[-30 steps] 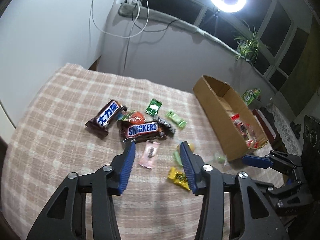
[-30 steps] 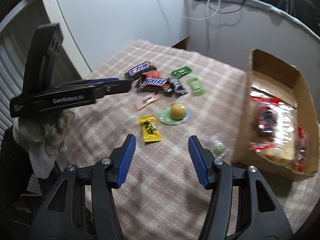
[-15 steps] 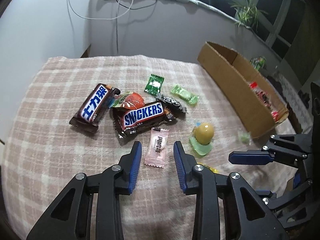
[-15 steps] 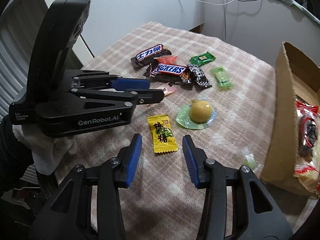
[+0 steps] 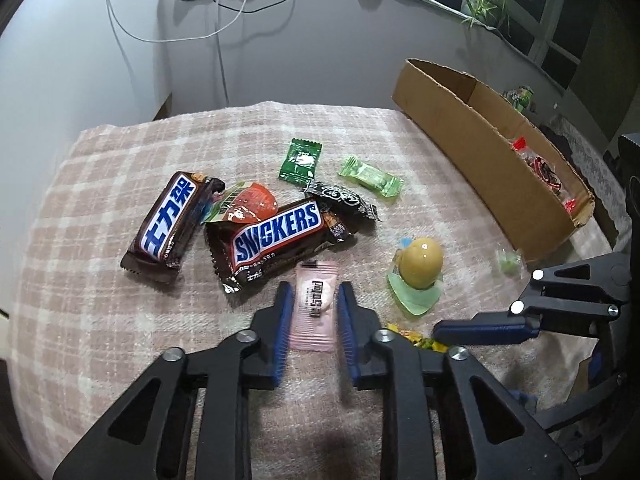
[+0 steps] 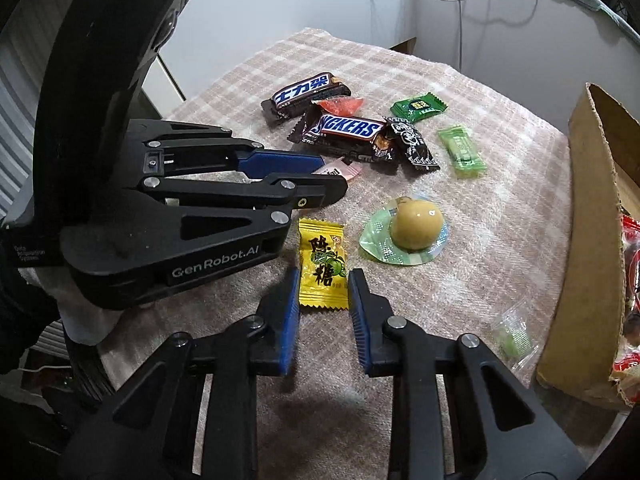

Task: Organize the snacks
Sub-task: 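Grasp the yellow candy wrapper with the right gripper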

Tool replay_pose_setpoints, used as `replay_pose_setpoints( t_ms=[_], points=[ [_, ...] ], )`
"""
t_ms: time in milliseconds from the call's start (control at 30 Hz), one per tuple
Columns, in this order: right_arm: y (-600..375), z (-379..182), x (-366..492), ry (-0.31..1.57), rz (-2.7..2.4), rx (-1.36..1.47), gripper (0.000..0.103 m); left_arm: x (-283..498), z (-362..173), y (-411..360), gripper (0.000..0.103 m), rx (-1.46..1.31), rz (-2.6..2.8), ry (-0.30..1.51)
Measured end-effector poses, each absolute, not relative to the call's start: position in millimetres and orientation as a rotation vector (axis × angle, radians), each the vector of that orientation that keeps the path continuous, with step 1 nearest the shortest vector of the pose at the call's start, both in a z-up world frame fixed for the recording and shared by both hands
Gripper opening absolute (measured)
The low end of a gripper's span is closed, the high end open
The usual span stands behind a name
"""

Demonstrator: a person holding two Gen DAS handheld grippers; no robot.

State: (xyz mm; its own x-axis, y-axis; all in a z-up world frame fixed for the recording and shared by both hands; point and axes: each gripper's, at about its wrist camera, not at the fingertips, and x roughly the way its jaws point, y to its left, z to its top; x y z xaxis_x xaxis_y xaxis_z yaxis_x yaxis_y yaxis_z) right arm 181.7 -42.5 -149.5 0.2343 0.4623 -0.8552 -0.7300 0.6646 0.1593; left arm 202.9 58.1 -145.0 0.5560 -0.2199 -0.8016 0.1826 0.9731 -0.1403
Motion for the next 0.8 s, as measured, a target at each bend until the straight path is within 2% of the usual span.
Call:
replay_pose_setpoints(
  t_ms=[167,233,333,567,633,800],
  points=[
    [-44,-149,181,1.041,0.826,-0.298,0.023,200,-145,55,0.018,-0.018,-0.232,0.940],
    [-45,-147,180,1.037,0.828,-0.288,0.013,199,-145,56,0.018,-0.024,-0.233,0.940],
    [-50,-141,179,1.028,0.828,-0.269,0.010,198,-144,58,0.017,-0.035,-0.229,0.937],
    [-46,-142,179,1.030,0.814,-0.292,0.011,193,-145,62,0.017,-0.044,-0.226,0.939],
    [-44,-143,178,1.032,0.812,-0.311,0.017,193,-144,64,0.017,-0.051,-0.224,0.937],
    [-39,-145,188,1.041,0.809,-0.293,0.020,193,-143,67,0.017,-0.063,-0.223,0.937]
  ],
)
